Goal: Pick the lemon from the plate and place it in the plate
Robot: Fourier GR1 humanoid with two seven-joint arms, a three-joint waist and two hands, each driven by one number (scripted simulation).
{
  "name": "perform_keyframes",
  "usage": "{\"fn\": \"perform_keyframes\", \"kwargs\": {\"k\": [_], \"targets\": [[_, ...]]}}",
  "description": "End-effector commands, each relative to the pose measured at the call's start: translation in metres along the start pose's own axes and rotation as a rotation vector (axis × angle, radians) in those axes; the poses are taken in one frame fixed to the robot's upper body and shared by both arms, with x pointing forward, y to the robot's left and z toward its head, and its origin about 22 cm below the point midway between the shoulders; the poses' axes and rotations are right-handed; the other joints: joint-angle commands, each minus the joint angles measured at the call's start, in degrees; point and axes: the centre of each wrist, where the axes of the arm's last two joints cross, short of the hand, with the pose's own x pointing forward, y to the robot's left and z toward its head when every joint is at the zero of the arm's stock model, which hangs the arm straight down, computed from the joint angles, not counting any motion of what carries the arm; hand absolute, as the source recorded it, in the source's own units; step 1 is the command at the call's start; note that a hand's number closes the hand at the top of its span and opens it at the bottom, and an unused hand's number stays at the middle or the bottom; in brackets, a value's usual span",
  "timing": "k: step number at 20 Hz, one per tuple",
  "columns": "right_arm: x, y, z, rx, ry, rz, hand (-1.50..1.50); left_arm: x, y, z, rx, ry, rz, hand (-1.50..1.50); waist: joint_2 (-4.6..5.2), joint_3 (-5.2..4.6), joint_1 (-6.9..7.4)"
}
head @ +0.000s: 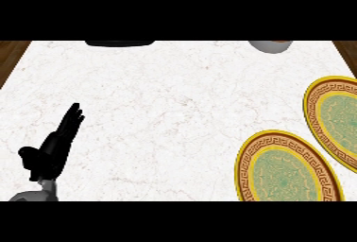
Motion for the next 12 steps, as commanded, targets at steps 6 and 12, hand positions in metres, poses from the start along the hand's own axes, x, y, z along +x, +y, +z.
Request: {"fn": "perform_keyframes", "kwargs": {"k": [6,12], "targets": [[0.054,0.035,-0.049,0.090,-0.048,-0.013,1.50,-0.005,0.003,-0.010,-0.006,-0.016,-0.018,0.00,0.24,0.02,0.99],[0.066,0.084,-0.078,0.143,-0.055,-0.094,1.50,0.002,-0.003,-0.003,-0.012,-0.009,-0.003,0.00,0.15,0.06,1.21]]}}
